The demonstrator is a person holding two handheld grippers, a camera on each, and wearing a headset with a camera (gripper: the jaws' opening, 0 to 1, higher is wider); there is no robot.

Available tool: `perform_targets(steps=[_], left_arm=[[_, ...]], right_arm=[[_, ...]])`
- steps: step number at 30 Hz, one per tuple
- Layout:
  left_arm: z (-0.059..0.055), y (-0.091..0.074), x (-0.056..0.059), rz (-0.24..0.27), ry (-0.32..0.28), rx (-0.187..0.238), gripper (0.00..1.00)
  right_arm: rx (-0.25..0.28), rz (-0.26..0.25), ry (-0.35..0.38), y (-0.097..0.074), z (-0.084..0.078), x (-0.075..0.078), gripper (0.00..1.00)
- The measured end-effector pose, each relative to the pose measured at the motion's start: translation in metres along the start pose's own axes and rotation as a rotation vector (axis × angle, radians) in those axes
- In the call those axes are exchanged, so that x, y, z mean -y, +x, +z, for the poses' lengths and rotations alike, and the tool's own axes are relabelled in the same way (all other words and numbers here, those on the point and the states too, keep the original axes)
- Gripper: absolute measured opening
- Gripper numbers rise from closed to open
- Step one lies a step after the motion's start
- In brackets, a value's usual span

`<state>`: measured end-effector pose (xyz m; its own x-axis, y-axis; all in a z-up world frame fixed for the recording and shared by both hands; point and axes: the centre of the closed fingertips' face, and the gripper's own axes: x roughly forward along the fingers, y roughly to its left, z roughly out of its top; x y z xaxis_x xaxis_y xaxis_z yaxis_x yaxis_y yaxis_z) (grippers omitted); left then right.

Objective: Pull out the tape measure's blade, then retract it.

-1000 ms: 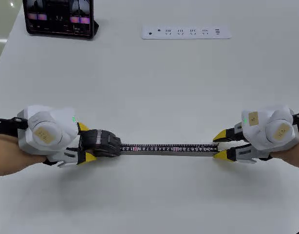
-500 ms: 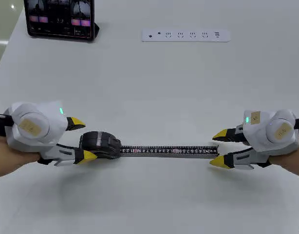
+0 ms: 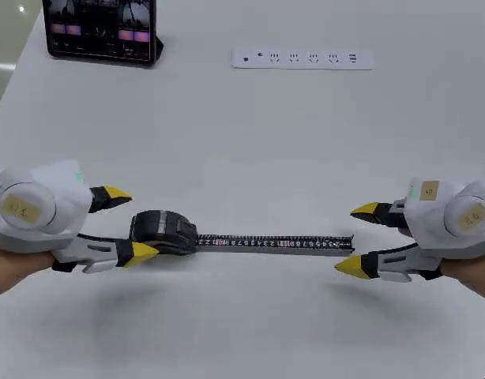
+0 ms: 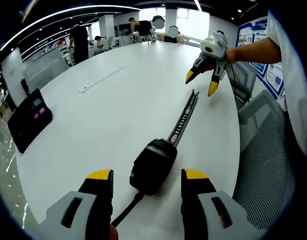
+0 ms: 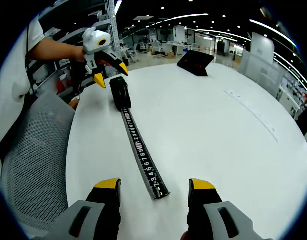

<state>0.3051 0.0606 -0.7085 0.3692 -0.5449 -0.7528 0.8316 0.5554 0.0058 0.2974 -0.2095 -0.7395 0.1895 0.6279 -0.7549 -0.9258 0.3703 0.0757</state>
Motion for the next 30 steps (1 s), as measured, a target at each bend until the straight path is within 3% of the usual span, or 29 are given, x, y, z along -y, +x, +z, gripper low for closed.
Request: perform_targets(steps=[14, 24, 30], left_arm=[[-0.001, -0.011, 0.008, 0.069, -0.12, 0.082, 0.59], [-0.006, -0.016, 0.008, 0.094, -0.164, 0.112, 0.68], [-0.009, -0.021, 0.013, 0.109, -0.18, 0.129, 0.74]], right_arm=[[0.035, -0.051, 0.05, -0.01, 0.008, -0.005, 0.63], [0.059, -0.091, 0.084, -0.012, 0.01, -0.011, 0.78], [0.076, -0.119, 0.095, -0.014, 0.011, -0.015, 0.83]])
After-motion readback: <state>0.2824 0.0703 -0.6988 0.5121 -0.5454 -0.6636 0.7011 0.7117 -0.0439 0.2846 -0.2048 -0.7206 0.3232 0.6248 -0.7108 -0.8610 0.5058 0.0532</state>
